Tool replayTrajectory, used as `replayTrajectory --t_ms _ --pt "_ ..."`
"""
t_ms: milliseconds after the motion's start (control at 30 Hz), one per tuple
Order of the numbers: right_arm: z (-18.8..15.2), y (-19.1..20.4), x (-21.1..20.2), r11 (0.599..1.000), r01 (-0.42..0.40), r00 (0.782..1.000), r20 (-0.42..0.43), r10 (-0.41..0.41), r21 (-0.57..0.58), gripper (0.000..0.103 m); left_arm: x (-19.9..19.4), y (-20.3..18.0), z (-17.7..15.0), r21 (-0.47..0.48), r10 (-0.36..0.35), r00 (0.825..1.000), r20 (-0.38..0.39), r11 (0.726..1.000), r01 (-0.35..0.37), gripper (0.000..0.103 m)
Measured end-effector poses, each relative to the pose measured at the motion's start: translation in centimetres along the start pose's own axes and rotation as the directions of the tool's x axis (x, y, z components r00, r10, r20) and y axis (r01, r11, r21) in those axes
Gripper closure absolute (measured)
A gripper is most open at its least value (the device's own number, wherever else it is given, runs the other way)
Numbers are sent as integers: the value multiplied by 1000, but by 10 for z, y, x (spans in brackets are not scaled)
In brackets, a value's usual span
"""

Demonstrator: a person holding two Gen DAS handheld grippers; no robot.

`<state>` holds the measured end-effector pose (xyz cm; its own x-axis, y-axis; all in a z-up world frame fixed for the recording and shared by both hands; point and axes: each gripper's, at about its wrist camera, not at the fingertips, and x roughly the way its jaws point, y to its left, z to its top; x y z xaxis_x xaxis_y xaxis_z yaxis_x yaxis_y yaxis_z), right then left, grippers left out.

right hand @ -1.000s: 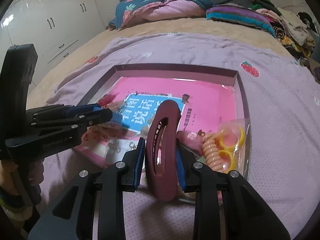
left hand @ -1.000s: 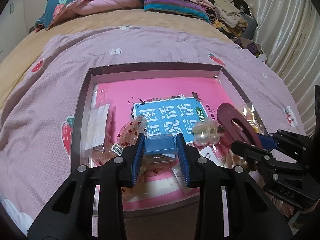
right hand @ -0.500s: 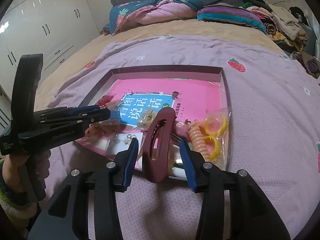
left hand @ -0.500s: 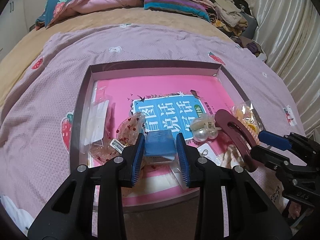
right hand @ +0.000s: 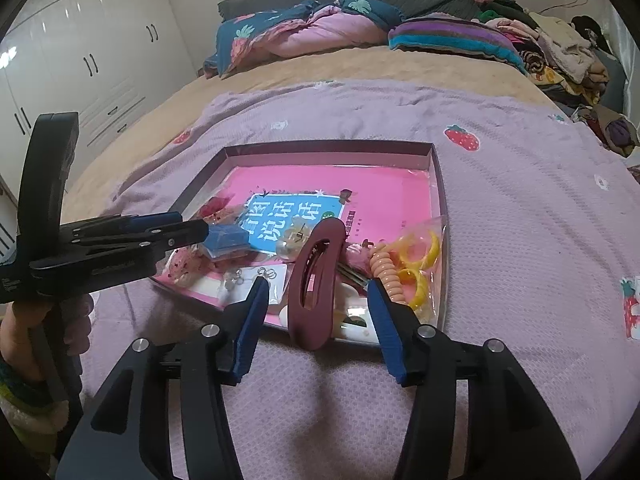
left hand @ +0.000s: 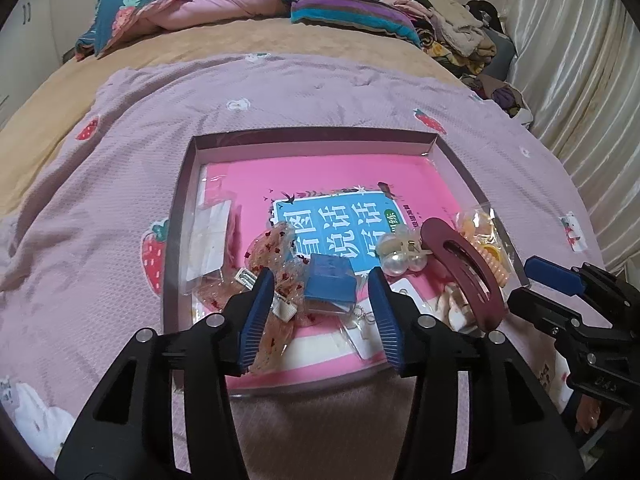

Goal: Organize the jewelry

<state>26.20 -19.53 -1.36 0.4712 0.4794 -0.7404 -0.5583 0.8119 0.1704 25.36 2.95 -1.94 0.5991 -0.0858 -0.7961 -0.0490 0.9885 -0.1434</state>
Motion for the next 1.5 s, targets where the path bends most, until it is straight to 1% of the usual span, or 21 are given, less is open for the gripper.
replayTrajectory --t_ms 167,200,233,267,567,633,800,833,867,933,1067,1100,1133,1167,1367,1433,1500 --pt "-1 3 -6 1000 3 1000 8 -3 -1 49 -8 2 -1 -4 -1 1000 4 1000 1 57" --pt "-1 3 -7 1000 4 1000 9 -4 -1 48 -11 2 -1 -5 -1 1000 6 1000 1 55" --pt "-1 4 -9 1000 5 1000 11 -5 -2 48 -13 2 -2 -5 0 1000 8 1000 0 50" --pt "-1 5 -10 1000 6 1000 13 -6 -2 47 -15 3 -3 -5 2 1000 11 1000 -2 49" --pt "-2 10 -24 1000 14 999 39 -14 0 35 -32 7 -5 -17 7 1000 30 1000 -7 47" --pt "-2 12 -28 1000 19 999 45 -19 0 30 -37 7 -6 -17 11 999 38 1000 -10 47" --pt "-3 14 -37 1000 26 998 55 -26 2 26 -48 9 -8 -24 12 999 53 1000 -11 46" --pt "-4 15 -39 1000 25 998 58 -25 1 25 -50 9 -8 -24 14 998 56 1000 -12 38" --pt "-4 16 -41 1000 26 998 61 -26 0 24 -52 9 -8 -25 17 998 60 1000 -15 21" --pt "-5 18 -45 1000 29 997 68 -28 -3 22 -59 8 -10 -21 25 997 75 999 -24 20" --pt "-7 20 -54 1000 31 996 82 -30 -5 22 -71 5 -12 -15 19 995 94 1000 -18 20" --pt "-7 21 -56 1000 31 996 86 -31 -4 22 -73 5 -13 -14 20 995 99 1000 -18 18" --pt "-8 21 -59 1000 31 995 90 -31 -4 22 -77 4 -13 -15 23 994 106 1000 -21 12" --pt "-8 22 -60 999 32 995 93 -31 -4 21 -78 4 -14 -16 24 994 111 1000 -23 10" --pt "-12 26 -74 999 37 993 114 -37 -3 19 -98 1 -20 -13 31 989 145 999 -29 10" --pt "-14 28 -79 999 41 991 125 -40 -5 14 -104 0 -23 -13 32 987 155 999 -30 10" --pt "-17 30 -85 999 45 989 139 -43 -9 13 -108 -1 -25 -14 34 986 162 999 -32 10"
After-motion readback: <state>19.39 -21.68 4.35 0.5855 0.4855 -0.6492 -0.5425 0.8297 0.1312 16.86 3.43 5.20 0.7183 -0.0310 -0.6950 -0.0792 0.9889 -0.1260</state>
